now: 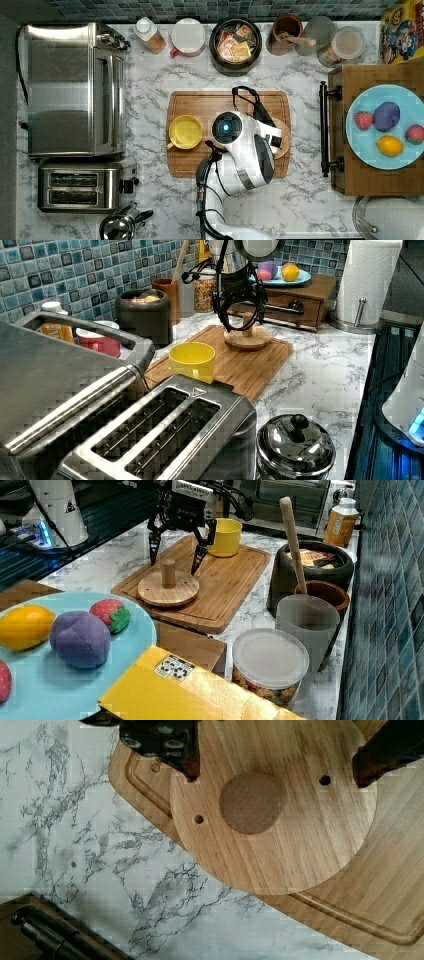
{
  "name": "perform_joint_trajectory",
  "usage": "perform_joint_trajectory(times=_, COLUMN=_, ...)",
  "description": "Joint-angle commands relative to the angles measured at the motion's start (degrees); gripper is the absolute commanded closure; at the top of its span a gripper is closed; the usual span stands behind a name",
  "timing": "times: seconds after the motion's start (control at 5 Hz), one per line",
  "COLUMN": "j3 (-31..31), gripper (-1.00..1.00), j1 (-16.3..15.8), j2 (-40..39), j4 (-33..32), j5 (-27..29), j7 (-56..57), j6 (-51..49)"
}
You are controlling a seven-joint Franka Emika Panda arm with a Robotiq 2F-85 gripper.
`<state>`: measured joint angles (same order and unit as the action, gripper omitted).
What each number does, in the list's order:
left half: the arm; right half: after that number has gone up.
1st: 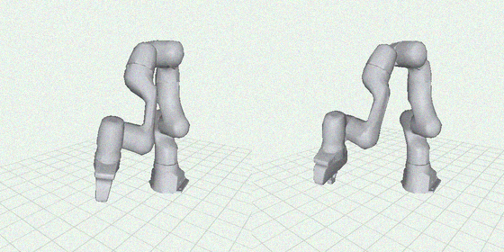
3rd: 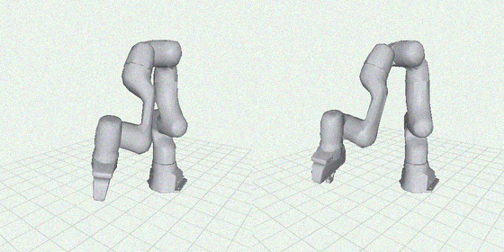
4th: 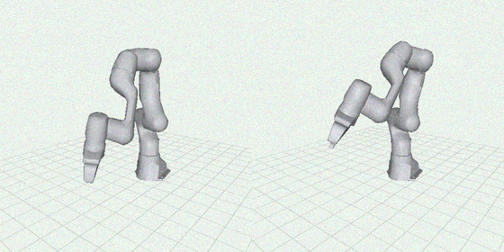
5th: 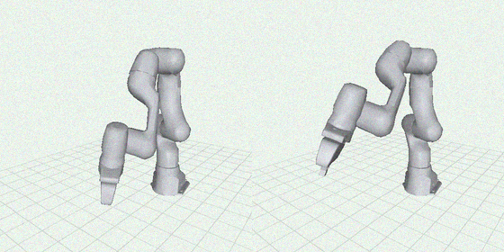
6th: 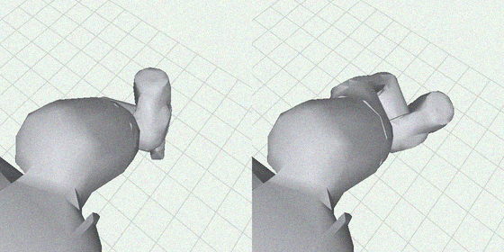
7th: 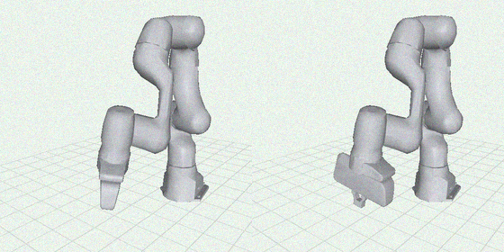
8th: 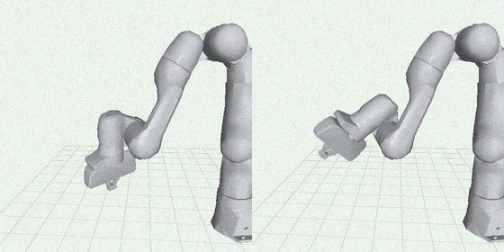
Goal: Place the lid on the board.
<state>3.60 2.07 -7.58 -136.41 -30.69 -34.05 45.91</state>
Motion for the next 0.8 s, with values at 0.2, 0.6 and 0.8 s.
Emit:
perform_joint_trajectory(times=0.2, j3=0.3, gripper=-1.0, j1=-0.1, j2=0.7, j4=5.8, j5=0.6, j7=1.6, j6=0.7)
perform_joint_trajectory(times=0.6, j3=0.4, gripper=-1.0, j1=-0.2, j2=0.7, j4=5.8, j5=0.6, j7=1.6, j6=0.7)
perform_joint_trajectory(times=0.8, j3=0.2, gripper=-1.0, j1=-0.1, j2=0.7, j4=5.8, j5=0.6, j7=1.6, j6=0.7)
